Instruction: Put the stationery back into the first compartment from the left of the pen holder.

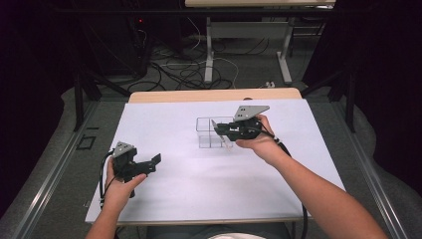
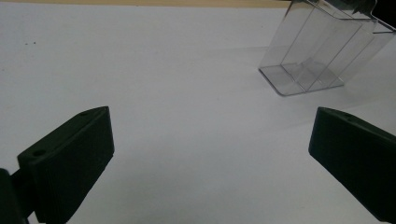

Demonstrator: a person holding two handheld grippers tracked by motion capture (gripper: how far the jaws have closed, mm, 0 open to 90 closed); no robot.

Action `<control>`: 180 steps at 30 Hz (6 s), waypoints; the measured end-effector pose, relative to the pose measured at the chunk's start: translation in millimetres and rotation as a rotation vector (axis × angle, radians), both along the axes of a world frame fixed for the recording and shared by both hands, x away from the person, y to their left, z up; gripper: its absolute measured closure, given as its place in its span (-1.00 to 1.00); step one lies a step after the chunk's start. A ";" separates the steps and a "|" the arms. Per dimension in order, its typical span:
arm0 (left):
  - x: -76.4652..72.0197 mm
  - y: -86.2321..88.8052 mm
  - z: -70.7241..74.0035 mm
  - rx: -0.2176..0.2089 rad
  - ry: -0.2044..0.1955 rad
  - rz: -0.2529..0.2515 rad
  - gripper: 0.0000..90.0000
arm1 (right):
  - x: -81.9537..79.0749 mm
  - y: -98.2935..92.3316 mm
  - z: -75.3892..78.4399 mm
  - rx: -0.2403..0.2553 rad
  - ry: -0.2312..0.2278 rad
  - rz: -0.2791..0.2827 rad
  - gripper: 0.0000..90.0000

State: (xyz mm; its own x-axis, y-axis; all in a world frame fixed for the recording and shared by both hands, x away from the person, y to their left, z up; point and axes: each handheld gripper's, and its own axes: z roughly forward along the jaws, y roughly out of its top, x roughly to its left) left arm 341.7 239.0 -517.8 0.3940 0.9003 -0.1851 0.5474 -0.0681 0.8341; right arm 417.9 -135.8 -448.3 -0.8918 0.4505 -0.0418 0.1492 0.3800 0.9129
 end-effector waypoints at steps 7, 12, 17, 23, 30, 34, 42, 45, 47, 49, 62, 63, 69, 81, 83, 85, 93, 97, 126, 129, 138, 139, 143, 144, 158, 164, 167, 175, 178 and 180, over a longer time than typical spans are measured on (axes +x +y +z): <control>-1.6 -20.0 10.0 -0.029 -0.030 -0.044 -0.99 | -6.6 3.0 -5.4 0.054 0.030 -0.001 0.78; -3.7 -40.1 18.5 -0.049 -0.060 -0.093 -0.90 | -12.6 5.6 -12.2 0.081 0.048 -0.009 0.78; -7.3 -55.3 23.3 -0.084 -0.085 -0.141 -0.61 | -18.8 3.3 -16.5 0.115 0.044 -0.035 0.78; -13.6 -75.0 26.3 -0.102 -0.080 -0.198 -0.33 | -30.8 0.5 -21.1 0.152 0.042 -0.049 0.78; -17.5 -102.7 24.8 -0.066 -0.065 -0.329 -0.06 | -47.2 -1.3 -26.6 0.185 0.040 -0.038 0.78; -17.7 -118.3 21.7 -0.024 -0.058 -0.368 -0.04 | -52.9 -0.2 -29.8 0.179 0.027 -0.032 0.78; -13.5 -134.3 23.7 -0.109 -0.052 -0.386 0.11 | -55.3 -0.2 -35.5 0.206 0.034 -0.043 0.78; -13.1 -138.6 24.1 -0.113 -0.052 -0.389 0.21 | -56.1 -0.7 -36.7 0.207 0.046 -0.047 0.78; -12.3 -141.4 23.6 -0.117 -0.040 -0.402 0.28 | -57.0 -0.4 -37.6 0.220 0.051 -0.050 0.78; -11.8 -144.5 22.8 -0.138 -0.027 -0.409 0.33 | -57.3 -0.3 -37.6 0.222 0.049 -0.051 0.78; -5.9 -159.2 20.1 -0.143 -0.012 -0.408 0.52 | -60.1 -3.4 -39.1 0.251 0.081 -0.051 0.78; -5.3 -160.1 19.4 -0.143 -0.008 -0.407 0.52 | -60.4 -3.4 -39.0 0.254 0.082 -0.049 0.78; -3.6 -162.1 18.0 -0.143 -0.010 -0.409 0.60 | -60.9 -1.4 -39.0 0.266 0.090 -0.040 0.78; -4.7 -163.3 19.3 -0.130 -0.003 -0.411 0.75 | -62.1 1.4 -40.5 0.266 0.098 -0.028 0.77; -4.6 -163.4 19.4 -0.121 -0.016 -0.404 0.75 | -62.7 2.0 -40.2 0.261 0.096 -0.027 0.70; -4.5 -162.1 20.1 -0.129 -0.014 -0.394 0.76 | -63.5 3.0 -39.5 0.261 0.091 -0.023 0.61; 2.8 -150.2 25.4 -0.128 -0.018 -0.355 0.76 | -67.5 -3.4 -36.9 0.233 0.060 -0.040 0.35; 8.6 -144.1 29.1 -0.126 -0.012 -0.333 0.76 | -68.1 -9.9 -40.1 0.227 0.068 -0.057 0.15; 49.5 -132.9 77.3 -0.120 -0.093 -0.237 0.76 | -71.1 -59.0 -57.1 0.086 0.092 -0.262 -0.81; 55.7 -134.2 84.1 -0.111 -0.104 -0.227 0.76 | -70.0 -65.0 -62.0 0.083 0.099 -0.295 -0.95; 69.1 -138.1 94.5 -0.100 -0.127 -0.198 0.76 | -64.1 -81.9 -68.7 0.080 0.107 -0.369 -1.00; 70.7 -138.5 95.1 -0.097 -0.129 -0.197 0.76 | -64.1 -81.9 -68.7 0.080 0.107 -0.369 -1.00; 77.5 -139.8 96.2 -0.085 -0.130 -0.177 0.76 | -62.5 -87.2 -70.4 0.075 0.113 -0.399 -1.00; 78.7 -140.1 96.0 -0.085 -0.130 -0.172 0.76 | -61.4 -88.6 -71.7 0.078 0.103 -0.406 -1.00; 97.6 -149.3 81.6 -0.055 -0.095 -0.108 0.76 | -54.1 -97.0 -81.0 0.062 0.148 -0.460 -1.00; 103.8 -155.3 73.5 -0.028 -0.055 -0.095 0.76 | -54.0 -96.2 -83.6 0.064 0.163 -0.455 -1.00; 106.2 -159.3 69.8 -0.017 -0.046 -0.089 0.76 | -53.2 -96.5 -85.4 0.073 0.173 -0.448 -1.00; 109.0 -165.6 63.0 0.030 -0.013 -0.095 0.76 | -53.0 -97.2 -86.2 0.067 0.188 -0.447 -1.00; 110.3 -166.5 61.1 0.042 -0.006 -0.095 0.76 | -53.4 -96.5 -86.9 0.069 0.197 -0.440 -0.99; 110.4 -166.8 60.4 0.049 0.004 -0.097 0.76 | -53.9 -95.8 -86.8 0.067 0.205 -0.442 -0.98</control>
State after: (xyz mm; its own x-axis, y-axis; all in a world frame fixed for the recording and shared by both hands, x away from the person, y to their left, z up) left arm 452.1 72.2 -457.5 0.4791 0.8659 -0.1437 0.5393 -0.1612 0.8266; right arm 364.0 -231.7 -535.1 -0.6015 0.7833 0.1569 0.4625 0.1813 0.8679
